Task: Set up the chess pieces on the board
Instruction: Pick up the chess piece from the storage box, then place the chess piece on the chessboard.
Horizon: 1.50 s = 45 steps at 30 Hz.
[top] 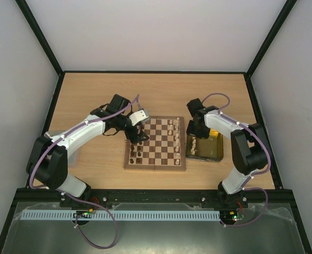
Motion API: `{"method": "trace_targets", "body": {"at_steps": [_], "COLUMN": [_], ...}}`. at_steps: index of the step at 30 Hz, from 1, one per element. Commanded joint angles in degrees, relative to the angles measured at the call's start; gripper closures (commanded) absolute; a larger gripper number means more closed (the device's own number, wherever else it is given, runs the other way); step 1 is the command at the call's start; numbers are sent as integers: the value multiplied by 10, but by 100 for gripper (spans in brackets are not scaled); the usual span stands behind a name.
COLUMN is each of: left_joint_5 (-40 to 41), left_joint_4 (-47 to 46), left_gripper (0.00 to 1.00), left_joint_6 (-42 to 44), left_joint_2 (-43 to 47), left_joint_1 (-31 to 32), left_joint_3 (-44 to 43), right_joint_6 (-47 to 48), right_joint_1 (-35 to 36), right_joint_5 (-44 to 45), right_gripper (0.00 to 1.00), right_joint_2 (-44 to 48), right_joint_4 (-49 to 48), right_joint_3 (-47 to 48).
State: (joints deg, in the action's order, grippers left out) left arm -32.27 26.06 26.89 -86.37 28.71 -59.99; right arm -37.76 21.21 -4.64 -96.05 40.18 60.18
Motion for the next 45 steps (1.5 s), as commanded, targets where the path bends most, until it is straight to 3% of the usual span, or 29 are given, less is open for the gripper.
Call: {"method": "trace_targets", "body": {"at_steps": [1, 11, 16, 30, 45], "left_joint_5": [4, -1, -16, -28, -21], "left_joint_4": [-2, -66, -53, -4, -22], "left_gripper": [4, 3, 3, 6, 6], "left_joint_6": [12, 1, 13, 41, 25], "left_joint_2": [10, 74, 79, 76, 105], "left_joint_1": [2, -13, -30, -65, -100], "left_joint_3": [13, 65, 69, 72, 94], "right_joint_6": [-3, -4, -8, -47, -57], "right_joint_1": [-5, -5, 4, 119, 187], "right_joint_5": [26, 51, 40, 24, -1], "right_gripper": [97, 98, 98, 98, 98], "right_joint_2": [6, 55, 76, 50, 14], "right_joint_4": [13, 58, 76, 112, 88], "right_joint_3": [0, 29, 50, 167, 140]}}
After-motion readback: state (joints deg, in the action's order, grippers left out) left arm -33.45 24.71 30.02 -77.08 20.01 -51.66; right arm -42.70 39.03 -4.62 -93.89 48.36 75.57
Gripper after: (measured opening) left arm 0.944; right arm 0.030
